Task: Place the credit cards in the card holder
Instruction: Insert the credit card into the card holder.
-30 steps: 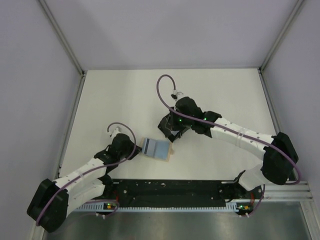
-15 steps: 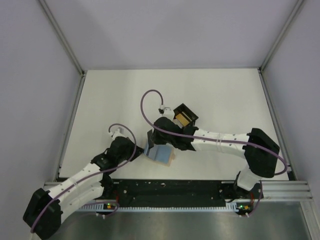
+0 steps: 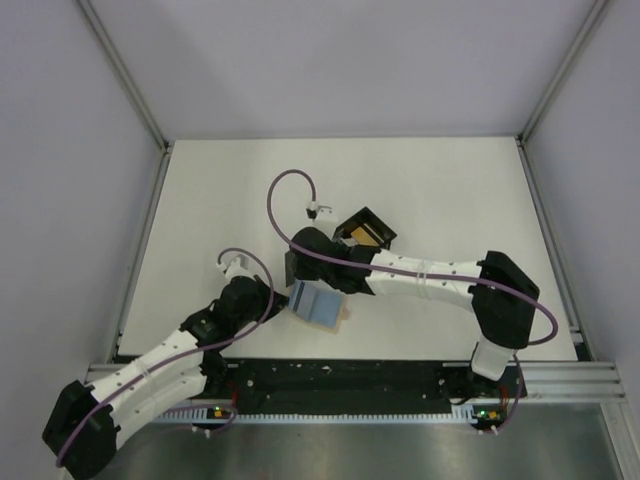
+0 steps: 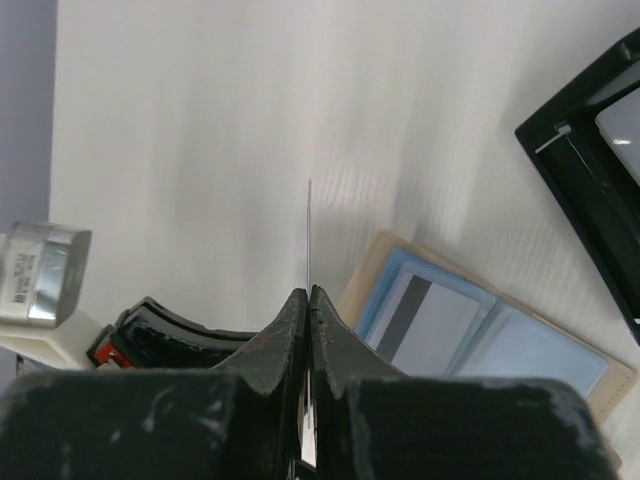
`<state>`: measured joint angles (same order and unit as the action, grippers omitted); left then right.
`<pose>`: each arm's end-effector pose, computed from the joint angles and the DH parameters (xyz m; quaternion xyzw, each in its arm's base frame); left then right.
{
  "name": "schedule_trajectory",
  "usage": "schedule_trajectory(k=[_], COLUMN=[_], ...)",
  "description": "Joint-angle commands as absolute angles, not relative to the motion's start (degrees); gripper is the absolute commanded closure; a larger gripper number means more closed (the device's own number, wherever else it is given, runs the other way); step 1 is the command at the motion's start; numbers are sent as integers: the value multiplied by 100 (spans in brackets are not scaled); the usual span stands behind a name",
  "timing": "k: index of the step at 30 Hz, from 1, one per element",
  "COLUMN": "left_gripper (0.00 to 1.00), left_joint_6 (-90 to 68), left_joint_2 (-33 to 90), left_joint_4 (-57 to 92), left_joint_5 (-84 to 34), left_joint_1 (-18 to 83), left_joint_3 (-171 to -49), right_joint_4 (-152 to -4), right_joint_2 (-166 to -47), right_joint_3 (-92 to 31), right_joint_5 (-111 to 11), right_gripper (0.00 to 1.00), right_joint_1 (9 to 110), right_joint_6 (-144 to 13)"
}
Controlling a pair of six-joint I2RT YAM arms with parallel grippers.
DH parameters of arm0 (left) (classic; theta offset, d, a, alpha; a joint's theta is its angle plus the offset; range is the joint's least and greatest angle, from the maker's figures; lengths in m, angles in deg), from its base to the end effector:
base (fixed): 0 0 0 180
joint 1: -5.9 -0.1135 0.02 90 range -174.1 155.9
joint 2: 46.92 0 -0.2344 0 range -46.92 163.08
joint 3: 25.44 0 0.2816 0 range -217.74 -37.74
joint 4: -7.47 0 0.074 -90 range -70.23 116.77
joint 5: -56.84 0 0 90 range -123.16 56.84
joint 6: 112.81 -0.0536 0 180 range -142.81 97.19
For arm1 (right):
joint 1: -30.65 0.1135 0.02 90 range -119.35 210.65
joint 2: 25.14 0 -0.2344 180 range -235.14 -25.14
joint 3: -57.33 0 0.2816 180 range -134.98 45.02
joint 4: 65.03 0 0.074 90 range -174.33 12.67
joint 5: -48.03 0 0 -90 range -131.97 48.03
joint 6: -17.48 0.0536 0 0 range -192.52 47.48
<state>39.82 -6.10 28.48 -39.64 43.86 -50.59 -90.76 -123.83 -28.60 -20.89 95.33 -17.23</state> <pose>0.1739 -0.1280 0.1146 -0.2154 0.8662 -0.3124 0.3250 0.2001 0.3779 0.2058 0.0067 0.8890 0.2875 0.3563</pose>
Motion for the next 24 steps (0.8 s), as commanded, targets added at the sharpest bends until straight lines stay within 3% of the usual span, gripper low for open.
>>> schedule_trajectory(k=[1, 24], left_gripper=[100, 100], left_joint_6=[3889, 3766], left_joint_2=[-719, -807], left_joint_4=[2724, 2548], left_joint_5=[-4089, -4054], left_joint_1=[4414, 4510], left_joint_3=[-5031, -5014], right_joint_4=[-9368, -9474], right_joint_2=[-12559, -12674], right_joint_3=[-3065, -3197], right_joint_5=[-1816, -1754], right_gripper=[100, 100], right_joint_1=[9674, 9700], right_joint_6=[-1750, -1935])
